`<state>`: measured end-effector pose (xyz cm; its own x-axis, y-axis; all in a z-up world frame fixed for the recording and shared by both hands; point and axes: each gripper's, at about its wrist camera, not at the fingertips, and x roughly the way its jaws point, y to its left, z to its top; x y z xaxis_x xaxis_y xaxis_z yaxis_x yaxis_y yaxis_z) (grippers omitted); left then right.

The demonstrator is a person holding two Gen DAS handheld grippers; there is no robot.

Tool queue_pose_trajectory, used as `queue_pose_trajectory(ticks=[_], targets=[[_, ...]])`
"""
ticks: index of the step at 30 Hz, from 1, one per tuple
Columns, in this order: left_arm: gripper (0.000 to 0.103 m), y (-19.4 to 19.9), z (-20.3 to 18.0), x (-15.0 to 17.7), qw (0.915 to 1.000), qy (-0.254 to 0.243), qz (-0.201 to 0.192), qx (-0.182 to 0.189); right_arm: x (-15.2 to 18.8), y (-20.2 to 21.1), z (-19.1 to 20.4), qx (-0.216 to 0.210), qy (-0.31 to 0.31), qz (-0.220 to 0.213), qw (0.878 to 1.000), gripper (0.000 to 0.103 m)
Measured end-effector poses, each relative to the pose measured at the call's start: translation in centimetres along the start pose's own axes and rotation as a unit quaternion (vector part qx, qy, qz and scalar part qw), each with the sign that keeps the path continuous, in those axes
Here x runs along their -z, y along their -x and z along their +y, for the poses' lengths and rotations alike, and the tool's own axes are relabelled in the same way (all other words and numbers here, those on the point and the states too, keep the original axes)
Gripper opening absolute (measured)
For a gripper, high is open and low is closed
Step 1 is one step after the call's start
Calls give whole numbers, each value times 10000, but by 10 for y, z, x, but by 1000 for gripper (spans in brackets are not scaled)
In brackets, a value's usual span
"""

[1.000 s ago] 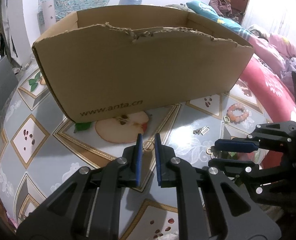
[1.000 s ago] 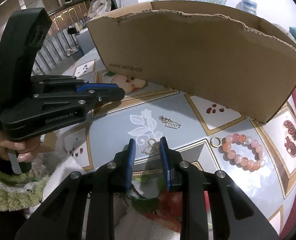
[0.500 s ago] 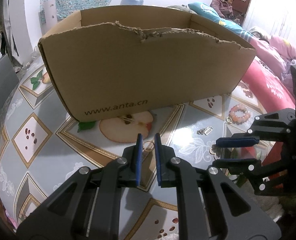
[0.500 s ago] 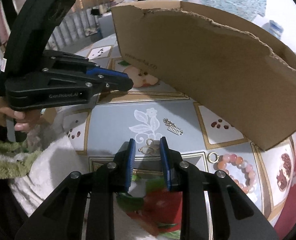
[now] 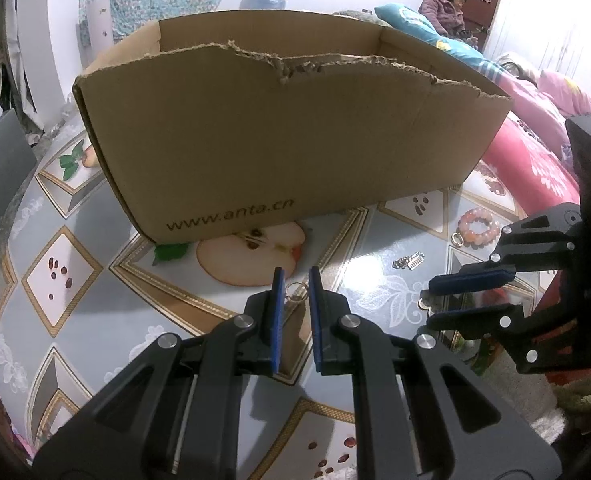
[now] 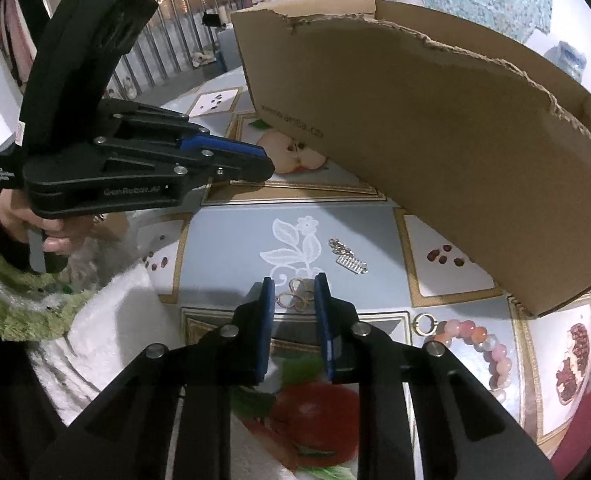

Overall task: Organize jewelry
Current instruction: 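Carry both pieces into the box and open both grippers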

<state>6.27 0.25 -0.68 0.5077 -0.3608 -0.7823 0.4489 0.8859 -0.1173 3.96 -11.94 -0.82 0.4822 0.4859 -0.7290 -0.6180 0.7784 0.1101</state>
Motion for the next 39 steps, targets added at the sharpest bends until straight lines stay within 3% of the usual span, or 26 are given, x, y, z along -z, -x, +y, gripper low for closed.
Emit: queue_pose_trajectory(ticks=[10, 20, 23, 28, 32, 39], targets=[[11, 17, -6, -1, 9997, -36, -216, 58, 1, 30, -1, 13, -95, -368, 9993, 20], [11, 87, -20, -39, 9898, -127, -1222, 724, -26, 114, -23, 126, -362, -1775, 9834, 20], [11, 90, -24, -60, 9875, -189, -1392, 714, -40, 128, -39, 204, -516, -2012, 9780, 20], [11, 61, -25, -100, 9917, -208, -1124, 586, -70, 115, -67, 453, -803, -1781, 9797, 20], [11, 22, -22, -132, 9954, -136, -767, 565, -87, 95, -92, 421, -1073, -1495, 9820, 20], [12, -35, -12, -152, 9986, 117, -171, 480, -101, 60, -133, 454, -1445, -1124, 9821, 21]])
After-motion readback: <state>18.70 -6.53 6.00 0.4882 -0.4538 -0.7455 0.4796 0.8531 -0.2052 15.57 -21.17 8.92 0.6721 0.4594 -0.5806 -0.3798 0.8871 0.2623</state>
